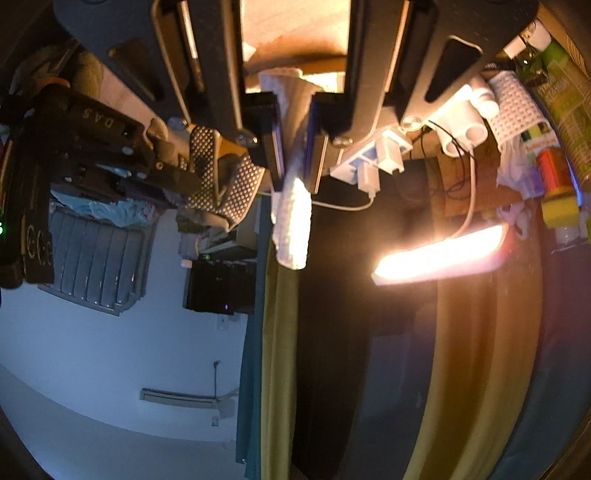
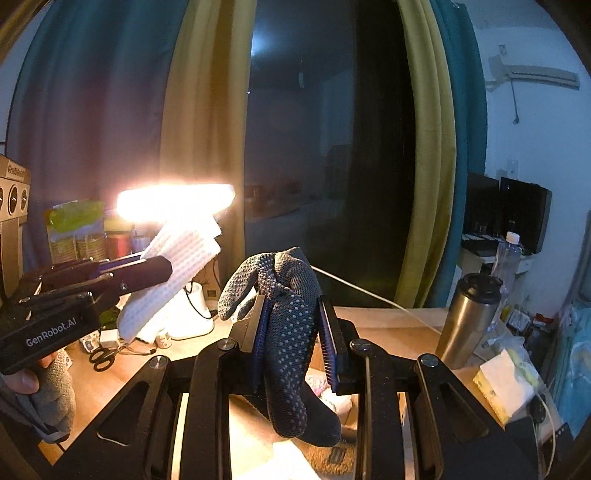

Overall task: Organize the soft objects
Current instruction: 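Carry the glove and paper towel over the box with both grippers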

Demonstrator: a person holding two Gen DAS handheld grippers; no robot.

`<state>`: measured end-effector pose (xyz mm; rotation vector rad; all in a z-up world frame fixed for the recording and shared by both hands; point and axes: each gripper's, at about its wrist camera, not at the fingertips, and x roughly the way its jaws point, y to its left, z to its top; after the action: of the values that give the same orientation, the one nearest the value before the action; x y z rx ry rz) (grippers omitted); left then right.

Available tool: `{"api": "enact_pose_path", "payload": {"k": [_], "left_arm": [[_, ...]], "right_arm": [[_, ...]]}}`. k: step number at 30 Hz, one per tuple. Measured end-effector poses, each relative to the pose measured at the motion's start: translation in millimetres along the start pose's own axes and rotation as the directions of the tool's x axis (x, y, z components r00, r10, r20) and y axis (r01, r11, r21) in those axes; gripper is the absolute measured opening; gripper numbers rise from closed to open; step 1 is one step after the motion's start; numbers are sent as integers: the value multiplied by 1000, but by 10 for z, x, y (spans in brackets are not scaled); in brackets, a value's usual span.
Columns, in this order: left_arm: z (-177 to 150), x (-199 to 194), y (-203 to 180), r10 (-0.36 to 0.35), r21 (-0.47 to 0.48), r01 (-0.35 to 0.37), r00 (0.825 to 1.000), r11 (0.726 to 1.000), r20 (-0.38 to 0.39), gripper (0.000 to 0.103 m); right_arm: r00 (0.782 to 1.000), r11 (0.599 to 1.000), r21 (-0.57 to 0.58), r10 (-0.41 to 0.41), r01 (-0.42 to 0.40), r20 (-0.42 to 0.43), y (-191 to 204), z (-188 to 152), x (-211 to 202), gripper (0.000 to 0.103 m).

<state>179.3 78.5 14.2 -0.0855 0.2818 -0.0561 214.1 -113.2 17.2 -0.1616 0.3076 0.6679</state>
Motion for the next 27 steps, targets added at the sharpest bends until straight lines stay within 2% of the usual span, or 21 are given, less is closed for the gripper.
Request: {"api": "enact_pose_path", "payload": {"k": [13,27], "left_arm": [[-28,331,148,-8,7,8,1000,1000,25,10],[-307,865,380,11,-26,-13,997,1000,-73,10]], "right_arm": [[1000,1000,7,23,-23,-4,19,94,439,28],[991,996,43,84,-79,-104,19,-154,1115,28]]}}
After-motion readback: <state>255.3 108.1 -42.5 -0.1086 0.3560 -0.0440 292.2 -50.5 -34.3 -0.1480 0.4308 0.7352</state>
